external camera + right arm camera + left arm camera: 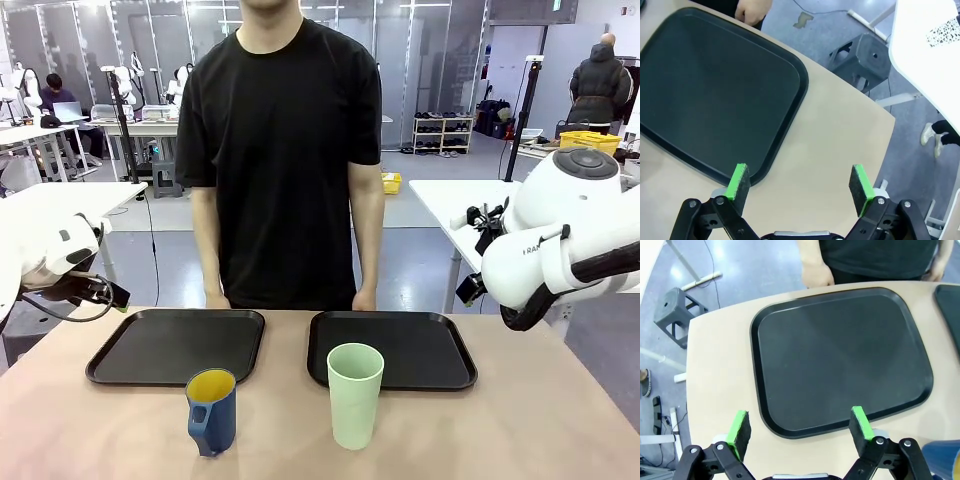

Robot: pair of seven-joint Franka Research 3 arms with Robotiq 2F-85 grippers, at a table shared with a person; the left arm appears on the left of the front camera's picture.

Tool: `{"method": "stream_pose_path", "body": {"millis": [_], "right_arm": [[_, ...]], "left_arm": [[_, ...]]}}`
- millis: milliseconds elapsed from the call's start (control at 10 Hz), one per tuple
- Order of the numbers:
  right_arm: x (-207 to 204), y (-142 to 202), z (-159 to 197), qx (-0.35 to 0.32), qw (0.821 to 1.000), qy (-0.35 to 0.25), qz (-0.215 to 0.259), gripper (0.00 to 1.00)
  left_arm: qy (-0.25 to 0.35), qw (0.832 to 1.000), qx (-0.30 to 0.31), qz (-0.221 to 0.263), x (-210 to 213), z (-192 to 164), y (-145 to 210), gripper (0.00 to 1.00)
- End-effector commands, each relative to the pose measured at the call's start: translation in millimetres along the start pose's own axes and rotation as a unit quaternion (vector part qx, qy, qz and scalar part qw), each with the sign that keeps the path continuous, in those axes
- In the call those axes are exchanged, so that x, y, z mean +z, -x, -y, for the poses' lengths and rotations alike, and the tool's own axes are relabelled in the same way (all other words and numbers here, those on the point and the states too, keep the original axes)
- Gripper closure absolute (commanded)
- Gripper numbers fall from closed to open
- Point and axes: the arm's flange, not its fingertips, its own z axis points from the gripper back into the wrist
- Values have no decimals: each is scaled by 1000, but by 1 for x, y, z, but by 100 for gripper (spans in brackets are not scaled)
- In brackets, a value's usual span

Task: Sort and store the cups by type.
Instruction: Pick up the Reusable plastic cup.

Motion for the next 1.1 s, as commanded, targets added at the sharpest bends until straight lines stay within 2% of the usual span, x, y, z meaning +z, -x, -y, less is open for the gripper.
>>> {"method": "stream_pose_path", "body": {"millis": [0, 100, 1000], "right_arm": [[10, 3, 7, -1, 1000, -6, 14, 0], [0, 0, 0, 0, 1000, 0, 0, 0], [0, 0, 0, 0, 1000, 0, 0, 0]], "left_arm": [[-4, 1000, 1, 14, 5, -5, 3, 0], [-4, 1000, -5, 11, 4, -6, 5, 0], [-1, 1000, 1, 2, 1, -1, -1, 0]]}}
